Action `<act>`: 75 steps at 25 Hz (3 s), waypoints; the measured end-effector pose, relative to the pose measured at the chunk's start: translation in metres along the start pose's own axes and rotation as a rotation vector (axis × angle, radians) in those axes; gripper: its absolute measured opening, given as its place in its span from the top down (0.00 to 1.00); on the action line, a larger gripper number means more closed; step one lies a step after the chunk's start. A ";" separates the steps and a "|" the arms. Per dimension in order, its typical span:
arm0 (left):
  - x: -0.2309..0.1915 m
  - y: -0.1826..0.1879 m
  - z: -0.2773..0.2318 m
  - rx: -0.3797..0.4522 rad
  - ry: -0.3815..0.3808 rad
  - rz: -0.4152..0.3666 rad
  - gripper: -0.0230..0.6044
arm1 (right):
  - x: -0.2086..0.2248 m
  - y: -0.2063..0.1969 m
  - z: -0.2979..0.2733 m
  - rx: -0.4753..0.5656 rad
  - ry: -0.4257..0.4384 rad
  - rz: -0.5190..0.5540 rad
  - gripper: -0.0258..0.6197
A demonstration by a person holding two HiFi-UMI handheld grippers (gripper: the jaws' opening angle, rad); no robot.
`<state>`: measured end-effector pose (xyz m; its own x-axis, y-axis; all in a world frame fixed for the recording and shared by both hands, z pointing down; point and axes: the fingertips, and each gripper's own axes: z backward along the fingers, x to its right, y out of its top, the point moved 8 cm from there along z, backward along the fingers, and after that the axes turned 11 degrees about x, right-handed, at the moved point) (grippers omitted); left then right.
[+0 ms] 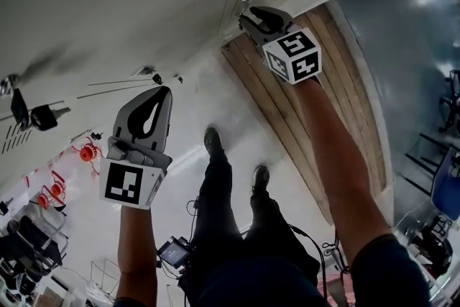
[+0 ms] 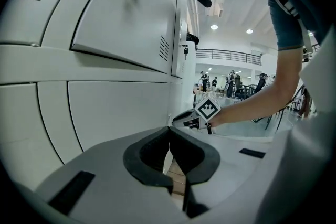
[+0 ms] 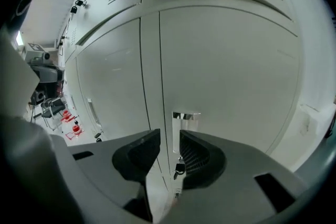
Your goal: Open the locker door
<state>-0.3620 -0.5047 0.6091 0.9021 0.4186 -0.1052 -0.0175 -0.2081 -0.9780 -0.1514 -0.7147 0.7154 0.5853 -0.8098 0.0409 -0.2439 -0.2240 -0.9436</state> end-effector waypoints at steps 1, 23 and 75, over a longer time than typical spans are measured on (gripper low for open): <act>-0.001 -0.002 0.000 -0.003 0.000 0.003 0.94 | 0.001 -0.002 -0.005 -0.004 0.005 0.003 0.77; 0.005 -0.011 -0.004 -0.014 -0.034 0.004 0.94 | -0.002 -0.019 0.006 -0.020 0.038 0.049 0.75; 0.143 0.133 0.056 0.036 0.020 -0.152 0.94 | 0.020 0.019 0.293 -0.112 -0.278 -0.222 0.87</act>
<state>-0.2592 -0.4226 0.4534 0.9040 0.4248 0.0480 0.1050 -0.1118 -0.9882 0.0821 -0.5763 0.6026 0.8175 -0.5599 0.1350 -0.1618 -0.4482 -0.8792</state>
